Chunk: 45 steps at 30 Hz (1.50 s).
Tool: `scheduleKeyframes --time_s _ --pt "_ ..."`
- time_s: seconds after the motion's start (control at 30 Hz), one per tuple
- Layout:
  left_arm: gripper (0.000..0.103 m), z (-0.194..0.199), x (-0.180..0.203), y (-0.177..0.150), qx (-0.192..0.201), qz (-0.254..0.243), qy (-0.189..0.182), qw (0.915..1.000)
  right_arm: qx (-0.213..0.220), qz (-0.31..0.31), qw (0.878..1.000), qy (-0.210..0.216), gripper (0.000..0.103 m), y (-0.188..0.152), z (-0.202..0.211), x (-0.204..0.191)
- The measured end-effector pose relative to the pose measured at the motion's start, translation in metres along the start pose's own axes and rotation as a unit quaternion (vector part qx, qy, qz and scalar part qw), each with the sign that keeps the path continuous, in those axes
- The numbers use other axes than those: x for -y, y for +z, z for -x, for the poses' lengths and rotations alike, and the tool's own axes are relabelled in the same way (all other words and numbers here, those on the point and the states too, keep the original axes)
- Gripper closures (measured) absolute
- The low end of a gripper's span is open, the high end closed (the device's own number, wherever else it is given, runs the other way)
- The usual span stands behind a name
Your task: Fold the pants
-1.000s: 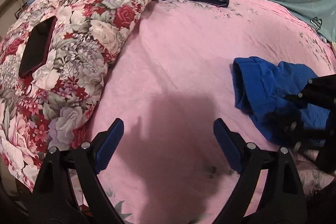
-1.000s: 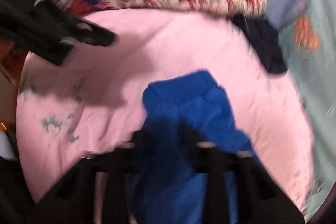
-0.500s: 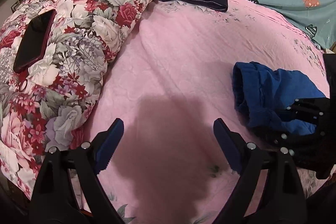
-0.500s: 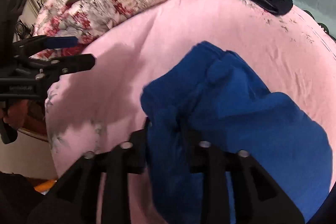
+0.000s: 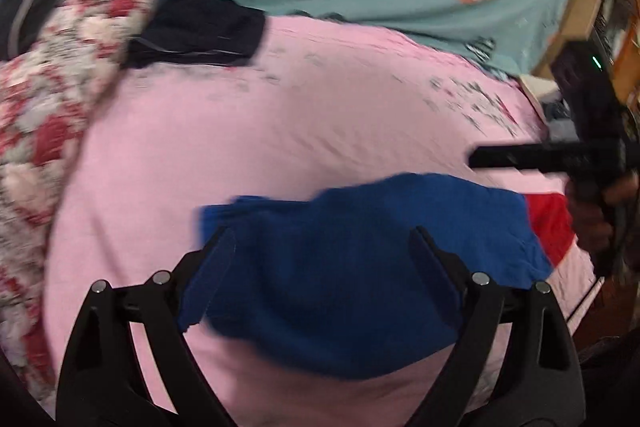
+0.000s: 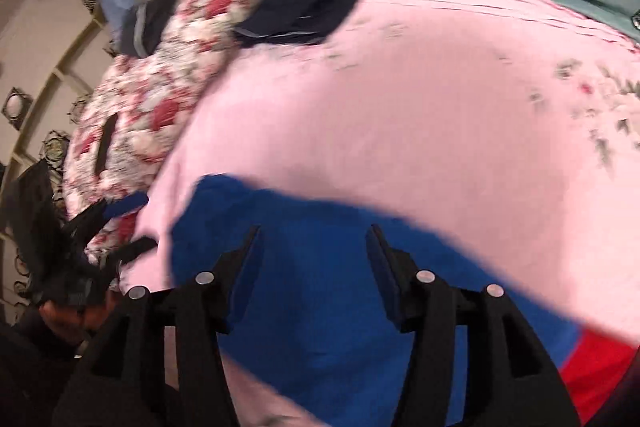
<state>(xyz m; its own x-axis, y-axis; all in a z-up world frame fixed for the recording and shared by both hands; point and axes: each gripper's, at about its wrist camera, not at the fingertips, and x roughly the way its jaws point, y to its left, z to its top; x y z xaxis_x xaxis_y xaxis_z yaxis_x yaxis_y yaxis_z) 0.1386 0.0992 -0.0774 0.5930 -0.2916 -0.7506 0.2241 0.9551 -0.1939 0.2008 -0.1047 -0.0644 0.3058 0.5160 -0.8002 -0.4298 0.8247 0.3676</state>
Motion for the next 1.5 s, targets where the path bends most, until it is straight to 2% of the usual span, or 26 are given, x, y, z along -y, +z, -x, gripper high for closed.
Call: scheduleKeyframes --time_s 0.07,0.13,0.27,0.3,0.37,0.47,0.5,0.53,0.63,0.7,0.83,0.9,1.0,1.1,1.13,1.27,1.37,1.47,1.5 --pt "0.013 -0.025 0.03 -0.001 -0.022 -0.02 -0.018 0.9994 -0.025 0.011 1.0 -0.002 0.049 0.009 -0.013 0.019" --pt "0.013 -0.056 0.056 -0.005 -0.06 -0.03 -0.028 0.9973 -0.052 0.023 0.998 0.013 0.049 0.012 -0.031 0.034" --pt "0.013 -0.105 0.067 -0.025 -0.139 -0.017 0.011 0.9901 -0.116 0.048 0.991 0.054 0.049 0.01 -0.06 0.055" --pt "0.013 -0.108 0.065 -0.029 -0.144 -0.011 0.018 0.9894 -0.132 0.054 0.987 0.069 0.049 0.009 -0.066 0.057" --pt "0.013 -0.107 0.068 -0.035 -0.137 -0.021 0.028 0.9899 -0.167 0.071 0.976 0.117 0.049 0.003 -0.068 0.056" --pt "0.013 -0.113 0.081 -0.042 -0.137 -0.055 0.059 0.9873 -0.211 0.116 0.949 0.204 0.049 -0.008 -0.061 0.044" --pt "0.012 -0.114 0.085 -0.044 -0.134 -0.062 0.069 0.9865 -0.217 0.128 0.943 0.219 0.049 -0.011 -0.058 0.04" --pt "0.012 -0.115 0.087 -0.045 -0.132 -0.062 0.075 0.9865 -0.216 0.137 0.941 0.222 0.049 -0.012 -0.056 0.039" --pt "0.011 -0.117 0.086 -0.042 -0.132 -0.049 0.081 0.9867 -0.199 0.123 0.95 0.206 0.048 -0.005 -0.063 0.051" --pt "0.01 -0.119 0.088 -0.04 -0.134 -0.047 0.085 0.9862 -0.208 0.109 0.948 0.214 0.048 -0.001 -0.077 0.056" --pt "0.01 -0.117 0.084 -0.039 -0.137 -0.045 0.088 0.9856 -0.266 0.09 0.919 0.277 0.047 -0.006 -0.104 0.056" --pt "0.009 -0.117 0.085 -0.04 -0.136 -0.045 0.09 0.9855 -0.264 0.079 0.909 0.312 0.045 -0.003 -0.11 0.05" --pt "0.009 -0.121 0.083 -0.037 -0.137 -0.043 0.093 0.9853 -0.226 0.056 0.911 0.34 0.045 0.011 -0.118 0.05" --pt "0.008 -0.119 0.084 -0.04 -0.136 -0.044 0.093 0.9854 -0.139 0.037 0.941 0.307 0.047 0.031 -0.115 0.06" --pt "0.008 -0.12 0.084 -0.04 -0.135 -0.045 0.094 0.9854 -0.132 0.019 0.941 0.311 0.049 0.035 -0.117 0.065" --pt "0.008 -0.121 0.085 -0.039 -0.133 -0.045 0.093 0.9857 -0.13 0.012 0.949 0.286 0.063 0.029 -0.126 0.072" --pt "0.008 -0.122 0.084 -0.04 -0.131 -0.051 0.089 0.9861 -0.146 -0.024 0.942 0.3 0.074 0.028 -0.135 0.085" --pt "0.005 -0.121 0.085 -0.04 -0.132 -0.06 0.082 0.9861 -0.16 -0.007 0.949 0.271 0.073 0.032 -0.125 0.08" --pt "0.003 -0.122 0.085 -0.04 -0.132 -0.064 0.079 0.986 -0.156 0.005 0.955 0.252 0.071 0.033 -0.116 0.079"
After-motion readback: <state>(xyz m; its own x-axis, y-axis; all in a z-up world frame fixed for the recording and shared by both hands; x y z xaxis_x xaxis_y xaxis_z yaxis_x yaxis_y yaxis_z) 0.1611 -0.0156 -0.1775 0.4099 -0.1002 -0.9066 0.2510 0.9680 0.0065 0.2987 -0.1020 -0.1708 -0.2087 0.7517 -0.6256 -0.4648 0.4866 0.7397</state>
